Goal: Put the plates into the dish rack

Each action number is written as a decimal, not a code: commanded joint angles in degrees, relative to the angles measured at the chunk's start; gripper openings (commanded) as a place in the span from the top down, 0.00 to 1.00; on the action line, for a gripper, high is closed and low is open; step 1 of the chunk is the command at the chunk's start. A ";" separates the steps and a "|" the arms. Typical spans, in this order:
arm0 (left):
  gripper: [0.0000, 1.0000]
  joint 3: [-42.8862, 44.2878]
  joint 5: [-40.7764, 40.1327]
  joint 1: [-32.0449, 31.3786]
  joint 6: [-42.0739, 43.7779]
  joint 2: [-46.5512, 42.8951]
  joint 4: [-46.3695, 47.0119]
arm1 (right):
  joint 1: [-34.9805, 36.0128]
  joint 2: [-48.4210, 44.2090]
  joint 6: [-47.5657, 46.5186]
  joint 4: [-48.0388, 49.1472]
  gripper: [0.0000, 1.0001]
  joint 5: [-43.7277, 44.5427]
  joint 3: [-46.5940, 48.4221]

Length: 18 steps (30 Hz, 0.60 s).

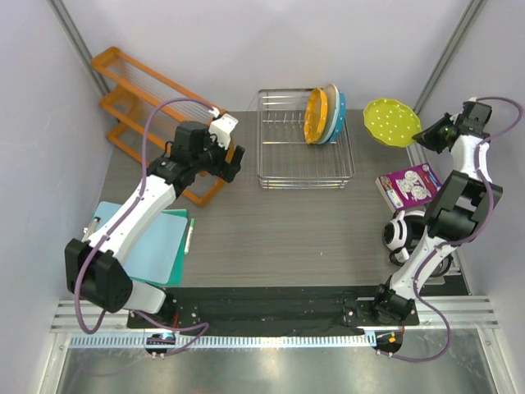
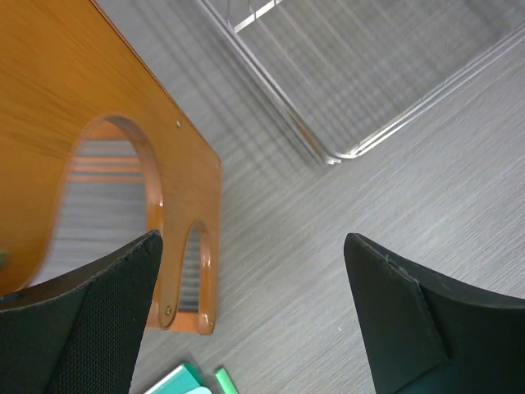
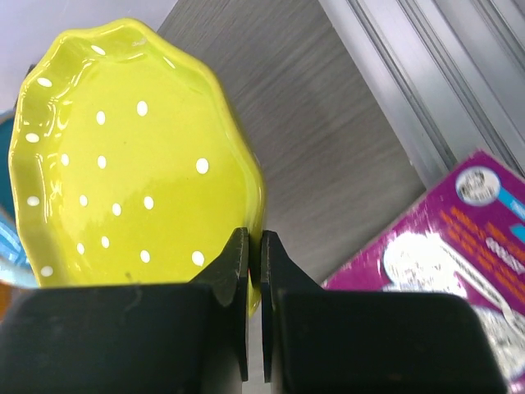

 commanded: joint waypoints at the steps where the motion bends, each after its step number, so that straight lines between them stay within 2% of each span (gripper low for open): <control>1: 0.08 1.71 2.29 -0.14 -1.11 -3.47 3.80 | -0.42 -10.83 -0.16 2.50 0.99 -6.39 -3.35; 3: 0.07 3.03 5.87 0.04 -3.56 -3.21 3.71 | -0.51 -12.60 -1.39 1.35 0.99 -7.09 -5.62; 6: 0.06 5.57 13.68 -0.05 -13.12 -0.75 3.53 | -0.51 -17.08 -2.71 0.82 0.99 -8.33 -10.11; 7: 0.07 6.28 15.99 0.04 -20.55 0.47 5.10 | -0.51 -18.13 -3.14 0.73 0.99 -8.59 -11.34; 9: 0.10 8.47 24.22 -0.05 -28.92 4.94 7.91 | -0.51 -21.30 -4.02 0.73 0.99 -9.38 -14.85; 10: 0.11 9.18 26.79 -0.05 -37.76 6.88 11.76 | -0.51 -22.26 -4.20 0.73 0.99 -9.65 -15.91; 11: 0.14 9.97 28.39 -0.05 -42.98 8.82 13.88 | -0.51 -24.28 -4.29 0.73 0.99 -10.00 -17.84; 12: 0.16 12.24 33.80 -0.05 -46.08 13.54 18.26 | -0.51 -25.34 -4.64 0.73 0.99 -10.87 -18.64; 13: 0.23 13.31 36.20 -0.05 -48.55 15.67 20.56 | -0.51 -26.48 -4.82 0.73 0.99 -11.31 -19.43; 15: 0.24 15.07 37.89 -0.22 -54.88 20.76 27.22 | -0.42 -28.94 -5.34 0.65 0.99 -11.93 -21.28; 18: 0.20 19.63 38.41 -0.66 -59.91 25.87 29.38 | -0.25 -31.40 -5.52 0.47 0.99 -12.46 -22.77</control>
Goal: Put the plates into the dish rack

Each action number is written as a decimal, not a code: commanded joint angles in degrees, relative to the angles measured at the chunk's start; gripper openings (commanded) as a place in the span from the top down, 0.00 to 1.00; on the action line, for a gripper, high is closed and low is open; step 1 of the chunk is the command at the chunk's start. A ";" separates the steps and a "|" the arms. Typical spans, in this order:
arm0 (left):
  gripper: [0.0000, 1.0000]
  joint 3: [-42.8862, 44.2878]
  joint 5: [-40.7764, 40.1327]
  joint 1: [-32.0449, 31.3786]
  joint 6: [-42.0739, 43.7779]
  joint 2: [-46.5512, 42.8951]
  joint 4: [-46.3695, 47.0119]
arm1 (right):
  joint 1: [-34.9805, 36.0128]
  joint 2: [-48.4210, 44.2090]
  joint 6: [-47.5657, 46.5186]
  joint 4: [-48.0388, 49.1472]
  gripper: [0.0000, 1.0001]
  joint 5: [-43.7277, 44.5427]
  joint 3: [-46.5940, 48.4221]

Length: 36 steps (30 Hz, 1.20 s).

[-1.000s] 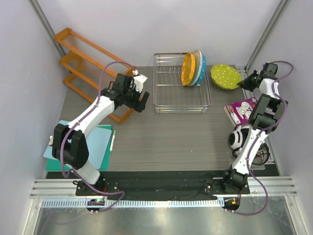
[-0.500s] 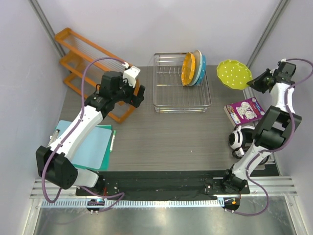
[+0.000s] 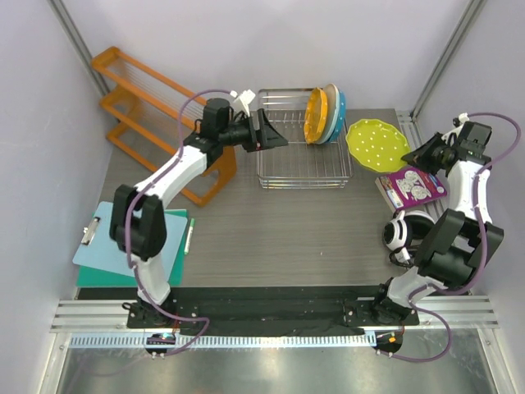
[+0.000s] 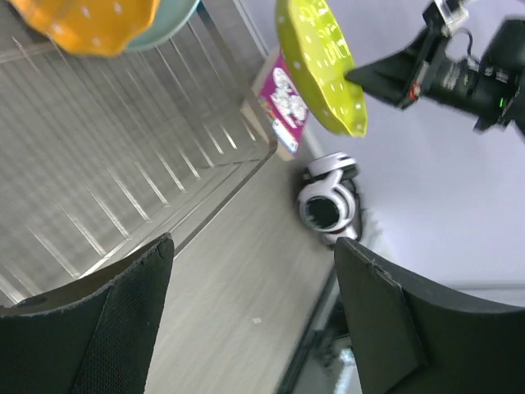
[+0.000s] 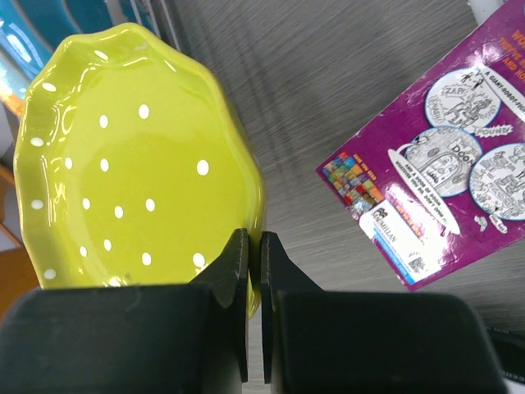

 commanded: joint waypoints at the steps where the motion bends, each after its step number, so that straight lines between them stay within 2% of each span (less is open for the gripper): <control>1: 0.20 8.26 8.36 -0.77 -14.36 8.65 9.51 | 0.34 -7.74 0.91 5.04 0.99 -7.21 -0.07; 11: 0.19 22.96 8.02 -6.83 -19.28 22.82 15.48 | 3.86 -10.12 -0.76 3.02 0.99 -4.94 -0.86; 18: 0.19 25.43 6.00 -11.05 -20.60 26.70 17.85 | 7.73 -10.82 -1.82 2.66 0.99 -3.70 -1.65; 26: 0.22 24.91 5.56 -12.02 -20.25 27.67 17.50 | 9.66 -11.88 -1.47 3.10 0.99 -3.70 -2.09; 29: 0.28 24.47 5.82 -12.02 -20.42 27.32 17.59 | 10.98 -12.58 -2.00 3.45 0.99 -3.61 -2.88; 32: 0.43 23.33 6.26 -11.94 -21.30 26.62 18.21 | 12.91 -13.11 -2.78 3.45 0.99 -3.35 -3.67; 33: 0.56 22.80 6.09 -11.85 -22.17 26.27 18.29 | 13.44 -13.19 -3.14 3.54 0.99 -3.35 -3.93; 35: 0.66 21.23 6.08 -11.76 -22.97 25.30 18.73 | 13.88 -13.28 -3.23 3.63 0.99 -3.35 -4.81; 36: 0.76 20.87 6.35 -11.67 -23.50 25.12 18.91 | 13.88 -13.20 -3.31 3.54 0.99 -3.44 -5.16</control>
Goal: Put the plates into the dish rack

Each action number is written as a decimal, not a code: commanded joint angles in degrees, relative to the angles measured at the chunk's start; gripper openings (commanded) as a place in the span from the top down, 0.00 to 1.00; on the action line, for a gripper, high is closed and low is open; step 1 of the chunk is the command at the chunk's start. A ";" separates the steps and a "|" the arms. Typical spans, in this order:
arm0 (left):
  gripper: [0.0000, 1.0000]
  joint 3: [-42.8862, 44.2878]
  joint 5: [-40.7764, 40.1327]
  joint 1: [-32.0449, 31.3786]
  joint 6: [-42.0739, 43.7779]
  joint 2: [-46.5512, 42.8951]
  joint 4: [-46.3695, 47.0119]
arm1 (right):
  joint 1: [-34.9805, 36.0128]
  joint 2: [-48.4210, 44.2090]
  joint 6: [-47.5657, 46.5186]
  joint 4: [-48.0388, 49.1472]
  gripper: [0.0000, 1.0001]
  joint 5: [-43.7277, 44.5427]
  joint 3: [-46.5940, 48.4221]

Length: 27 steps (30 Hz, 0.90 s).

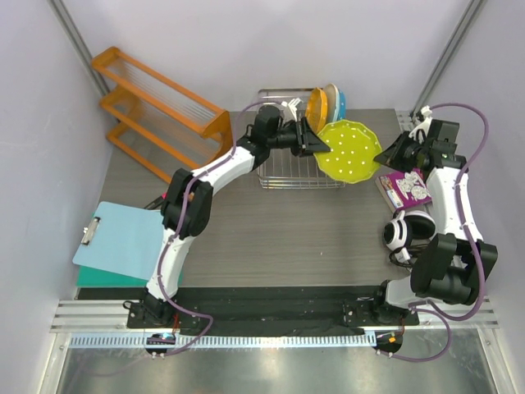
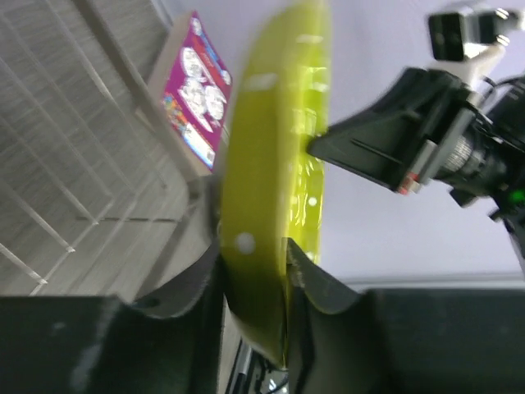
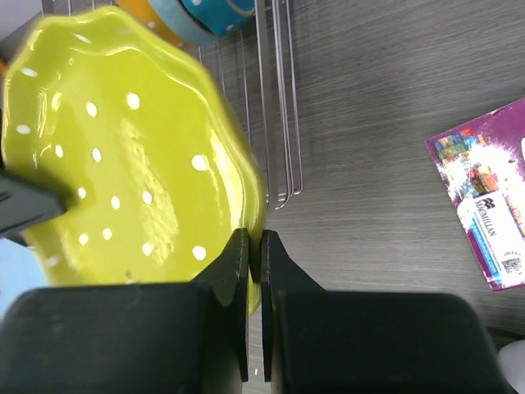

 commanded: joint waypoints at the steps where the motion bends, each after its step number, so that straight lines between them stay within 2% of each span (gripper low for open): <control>1: 0.82 -1.89 1.56 0.06 -1.80 -3.40 3.59 | 1.20 -3.30 0.71 4.50 0.99 -4.40 -0.71; 3: 1.00 -2.77 1.74 0.24 -1.89 -4.02 3.50 | 1.20 -3.21 0.71 4.50 0.99 -4.31 -1.06; 4: 1.00 -3.03 1.91 0.41 -1.80 -4.19 3.07 | 1.20 -3.12 0.62 4.50 0.95 -4.31 -1.15; 5: 1.00 -3.21 2.26 0.50 -1.80 -4.37 3.15 | 1.12 -2.33 0.44 4.24 0.88 -4.66 -1.15; 6: 1.00 -3.21 2.87 0.59 -1.62 -4.46 3.15 | 1.03 -1.98 0.53 3.98 0.70 -5.45 -1.06; 9: 1.00 -3.47 3.58 0.85 -1.27 -4.55 2.80 | 0.50 -0.31 1.84 4.24 0.53 -8.52 -1.41; 12: 1.00 -3.30 4.02 0.94 -0.83 -4.63 3.06 | -0.02 1.79 4.03 6.70 0.49 -12.56 -2.38; 19: 1.00 -2.51 4.64 0.94 -1.01 -4.11 3.41 | -0.12 7.51 6.59 9.95 0.48 -21.08 -2.20; 23: 1.00 -2.24 5.43 1.03 -1.36 -3.93 3.68 | -0.29 10.32 9.14 12.59 0.46 -22.33 -2.20; 27: 1.00 -1.98 6.04 1.03 -1.62 -4.02 3.77 | -1.26 12.09 11.07 15.13 0.49 -24.78 -1.94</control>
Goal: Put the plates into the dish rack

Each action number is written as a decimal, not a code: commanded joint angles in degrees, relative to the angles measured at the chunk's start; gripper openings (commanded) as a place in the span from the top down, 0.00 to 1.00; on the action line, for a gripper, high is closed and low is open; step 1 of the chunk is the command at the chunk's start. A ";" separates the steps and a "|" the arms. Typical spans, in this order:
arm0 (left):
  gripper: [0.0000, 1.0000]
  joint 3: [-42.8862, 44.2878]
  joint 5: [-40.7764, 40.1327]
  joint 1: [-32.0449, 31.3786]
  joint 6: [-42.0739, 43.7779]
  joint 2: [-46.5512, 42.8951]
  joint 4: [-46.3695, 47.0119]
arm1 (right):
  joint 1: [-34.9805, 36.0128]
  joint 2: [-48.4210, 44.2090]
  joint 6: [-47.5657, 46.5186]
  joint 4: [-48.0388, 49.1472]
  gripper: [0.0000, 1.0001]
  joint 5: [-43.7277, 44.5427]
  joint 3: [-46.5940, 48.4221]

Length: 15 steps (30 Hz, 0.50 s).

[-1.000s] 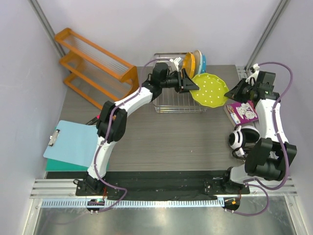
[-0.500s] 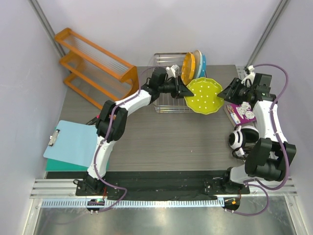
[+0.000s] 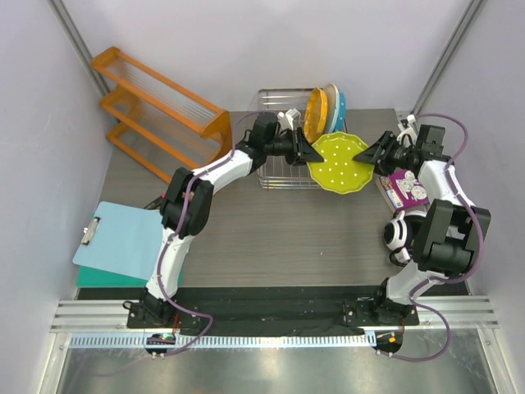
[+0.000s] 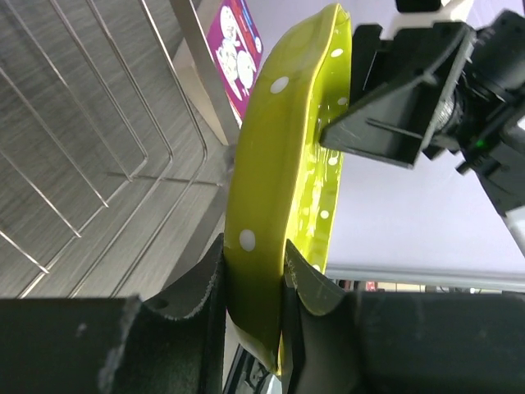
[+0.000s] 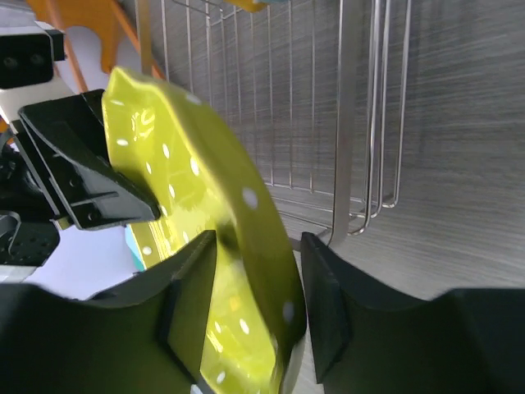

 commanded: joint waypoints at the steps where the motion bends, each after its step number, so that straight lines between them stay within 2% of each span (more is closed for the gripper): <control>1: 1.00 2.66 5.08 -0.41 -1.73 -4.00 6.85 | -0.97 0.92 3.84 6.52 0.54 -6.34 0.75; 2: 1.00 2.66 4.91 -0.41 -1.64 -3.82 6.76 | -1.15 1.36 4.71 7.06 0.66 -7.48 0.75; 4: 1.00 2.66 4.38 -0.32 -1.64 -3.73 6.32 | -1.33 1.36 4.99 7.50 0.79 -7.58 1.01; 5: 1.00 2.66 4.21 -0.32 -1.64 -3.65 6.06 | -1.76 1.10 5.07 7.50 0.91 -7.67 0.93; 6: 0.95 2.66 3.07 -0.32 -1.56 -3.73 5.62 | -2.03 0.92 5.34 7.41 0.96 -7.93 0.92; 7: 0.87 2.57 2.19 -0.06 -1.12 -3.82 4.66 | -2.46 0.66 5.51 7.15 0.99 -8.28 1.01; 8: 0.67 2.57 1.49 0.03 -0.86 -4.00 3.78 | -2.90 0.40 5.69 6.72 0.99 -8.72 0.93; 10: 0.52 2.39 0.43 0.55 0.28 -4.44 2.81 | -4.31 -0.22 4.99 3.83 0.99 -9.86 1.98; 11: 0.42 2.31 0.25 0.82 2.03 -4.70 1.41 | -4.75 -0.57 4.64 3.03 0.99 -10.21 2.33; 14: 0.35 1.43 0.95 2.13 7.99 -6.98 -0.35 | -6.51 -3.03 2.53 -1.19 0.99 -11.44 5.57; 15: 0.33 1.51 0.86 2.40 10.81 -7.77 -4.02 | -6.69 -3.73 1.48 -2.85 0.99 -11.45 8.45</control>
